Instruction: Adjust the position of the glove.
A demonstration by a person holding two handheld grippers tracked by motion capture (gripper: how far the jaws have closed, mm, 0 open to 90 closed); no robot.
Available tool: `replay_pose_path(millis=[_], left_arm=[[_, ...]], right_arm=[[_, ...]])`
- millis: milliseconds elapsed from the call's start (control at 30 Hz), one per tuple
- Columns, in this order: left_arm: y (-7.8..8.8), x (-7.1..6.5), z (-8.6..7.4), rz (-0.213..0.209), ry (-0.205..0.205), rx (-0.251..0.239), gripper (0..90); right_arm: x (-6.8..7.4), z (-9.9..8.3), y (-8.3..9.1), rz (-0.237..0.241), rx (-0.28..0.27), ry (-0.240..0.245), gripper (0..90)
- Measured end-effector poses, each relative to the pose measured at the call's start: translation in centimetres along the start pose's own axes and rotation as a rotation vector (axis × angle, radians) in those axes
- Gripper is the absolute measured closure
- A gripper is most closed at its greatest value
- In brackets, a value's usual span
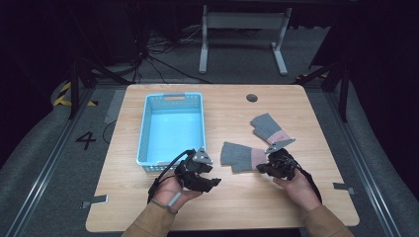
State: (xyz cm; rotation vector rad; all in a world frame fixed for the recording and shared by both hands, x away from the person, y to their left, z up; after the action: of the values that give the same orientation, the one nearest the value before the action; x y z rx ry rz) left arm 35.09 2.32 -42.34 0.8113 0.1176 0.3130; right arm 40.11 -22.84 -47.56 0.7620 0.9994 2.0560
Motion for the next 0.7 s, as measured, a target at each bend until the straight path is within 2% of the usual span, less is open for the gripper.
replay_pose_path(millis=[400, 533, 633, 700], left_arm=[[0.1, 0.2, 0.0, 0.003, 0.003, -0.004, 48.0], [0.1, 0.1, 0.1, 0.002, 0.003, -0.006, 48.0], [0.2, 0.3, 0.2, 0.002, 0.004, -0.009, 47.8], [0.2, 0.4, 0.3, 0.002, 0.005, -0.014, 47.7]], right_arm=[[-1.0, 0.0, 0.0, -0.056, -0.026, -0.007, 89.7], [-1.0, 0.0, 0.2, -0.047, -0.026, -0.017, 89.7], [-1.1, 0.0, 0.7, -0.032, -0.042, -0.028, 89.4], [-1.3, 0.1, 1.4, -0.029, -0.073, -0.037, 88.8]])
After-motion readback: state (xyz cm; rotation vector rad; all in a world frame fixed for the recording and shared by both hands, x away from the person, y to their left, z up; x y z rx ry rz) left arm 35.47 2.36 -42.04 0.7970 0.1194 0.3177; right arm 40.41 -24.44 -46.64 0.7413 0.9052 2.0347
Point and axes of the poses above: each handheld gripper's, and its own axes: y roughly backward along the jaws, z roughly out of its top, x roughly to its left, the point moved 5 cm from there along -y, roughly forward along the jaws, and after that the axes turned 14 degrees about -y, right-handed, at the moved point
